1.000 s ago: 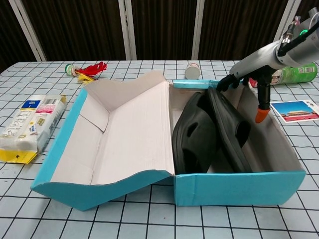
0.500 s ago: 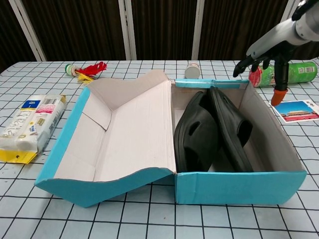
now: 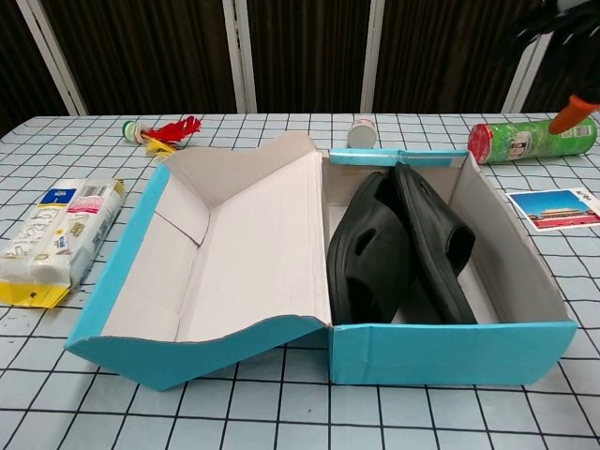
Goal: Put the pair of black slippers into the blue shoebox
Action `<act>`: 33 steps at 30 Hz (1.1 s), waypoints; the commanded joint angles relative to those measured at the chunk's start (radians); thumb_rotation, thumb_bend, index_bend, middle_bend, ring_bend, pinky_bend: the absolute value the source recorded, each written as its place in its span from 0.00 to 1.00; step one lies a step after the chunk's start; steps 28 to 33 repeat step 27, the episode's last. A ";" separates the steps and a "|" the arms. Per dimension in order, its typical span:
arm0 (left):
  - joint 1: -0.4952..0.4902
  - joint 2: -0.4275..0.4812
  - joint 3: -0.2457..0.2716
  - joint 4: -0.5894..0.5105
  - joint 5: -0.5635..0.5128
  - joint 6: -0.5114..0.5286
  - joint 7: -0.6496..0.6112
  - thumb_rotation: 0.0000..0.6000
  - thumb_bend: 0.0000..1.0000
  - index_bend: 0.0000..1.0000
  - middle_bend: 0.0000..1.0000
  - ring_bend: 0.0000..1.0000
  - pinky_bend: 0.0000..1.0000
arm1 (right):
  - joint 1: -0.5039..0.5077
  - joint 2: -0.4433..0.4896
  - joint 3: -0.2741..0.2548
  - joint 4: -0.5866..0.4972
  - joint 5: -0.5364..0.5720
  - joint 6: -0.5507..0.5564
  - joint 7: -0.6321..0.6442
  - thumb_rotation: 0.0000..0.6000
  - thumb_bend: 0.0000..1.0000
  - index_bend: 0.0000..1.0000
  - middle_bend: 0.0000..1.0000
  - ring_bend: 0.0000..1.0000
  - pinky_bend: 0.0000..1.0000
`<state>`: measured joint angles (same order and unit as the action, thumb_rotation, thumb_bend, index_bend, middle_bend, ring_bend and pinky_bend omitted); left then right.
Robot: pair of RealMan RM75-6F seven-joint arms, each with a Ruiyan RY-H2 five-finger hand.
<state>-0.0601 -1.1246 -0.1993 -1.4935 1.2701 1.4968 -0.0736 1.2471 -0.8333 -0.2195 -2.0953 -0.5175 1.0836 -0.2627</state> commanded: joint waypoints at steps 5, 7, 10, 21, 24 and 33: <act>0.019 0.023 0.018 -0.028 0.057 0.037 -0.047 1.00 0.25 0.10 0.00 0.03 0.10 | -0.605 -0.069 -0.160 -0.139 -0.676 0.641 -0.103 1.00 0.15 0.18 0.18 0.27 0.23; 0.027 0.029 0.023 -0.036 0.073 0.054 -0.059 1.00 0.25 0.10 0.00 0.03 0.10 | -0.696 -0.109 -0.180 -0.099 -0.739 0.703 -0.122 1.00 0.15 0.18 0.18 0.25 0.21; 0.038 0.038 0.032 -0.045 0.093 0.075 -0.071 1.00 0.25 0.10 0.00 0.03 0.10 | -0.807 -0.155 -0.198 -0.020 -0.811 0.757 -0.108 1.00 0.15 0.18 0.18 0.23 0.20; 0.056 0.060 0.052 -0.075 0.112 0.086 -0.074 1.00 0.25 0.10 0.00 0.03 0.10 | -1.006 -0.180 -0.181 0.101 -0.882 0.809 -0.152 1.00 0.15 0.18 0.12 0.15 0.15; 0.054 0.066 0.054 -0.083 0.101 0.072 -0.054 1.00 0.25 0.10 0.00 0.02 0.10 | -1.036 -0.183 -0.157 0.109 -0.879 0.801 -0.167 1.00 0.15 0.17 0.11 0.15 0.15; 0.053 0.068 0.054 -0.090 0.092 0.065 -0.043 1.00 0.25 0.10 0.00 0.03 0.10 | -1.064 -0.190 -0.130 0.122 -0.868 0.785 -0.156 1.00 0.15 0.17 0.11 0.15 0.15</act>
